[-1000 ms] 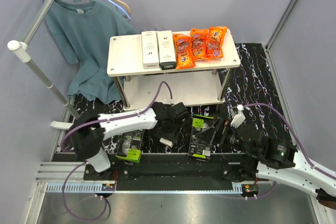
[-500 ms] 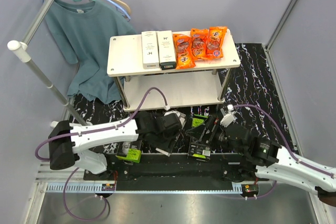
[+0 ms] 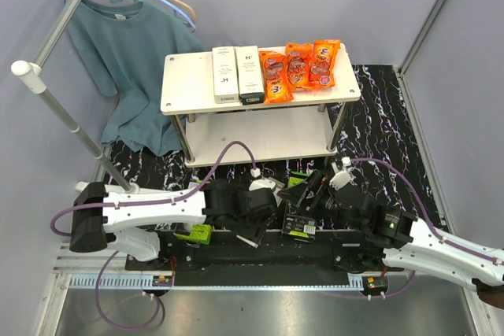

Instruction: Place and organize the shaving razors onto the shelf

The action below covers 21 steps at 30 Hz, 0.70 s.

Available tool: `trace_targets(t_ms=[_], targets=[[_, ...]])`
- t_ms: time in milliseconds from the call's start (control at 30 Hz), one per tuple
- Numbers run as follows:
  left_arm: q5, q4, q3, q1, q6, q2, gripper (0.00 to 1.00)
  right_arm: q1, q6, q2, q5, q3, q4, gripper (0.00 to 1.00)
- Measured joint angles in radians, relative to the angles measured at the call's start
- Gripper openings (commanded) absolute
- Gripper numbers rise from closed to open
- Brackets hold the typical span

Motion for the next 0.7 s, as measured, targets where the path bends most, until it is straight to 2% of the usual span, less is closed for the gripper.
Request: trace_targets(t_ms=[33,100,700], targets=[[-0.003,-0.001,0.000,-0.002,-0.005,-0.006,0.41,0.000,0.009,-0.008,0.004,-0.006,-0.006,0.87],[-0.010,-0.003,0.000,-0.004,-0.013,-0.021,0.41,0.000,0.020,-0.018,0.011,-0.017,-0.012,0.85],[-0.075,-0.060,0.076,-0.013,-0.025,-0.100,0.36,0.000,0.022,-0.030,0.023,-0.040,-0.003,0.86]])
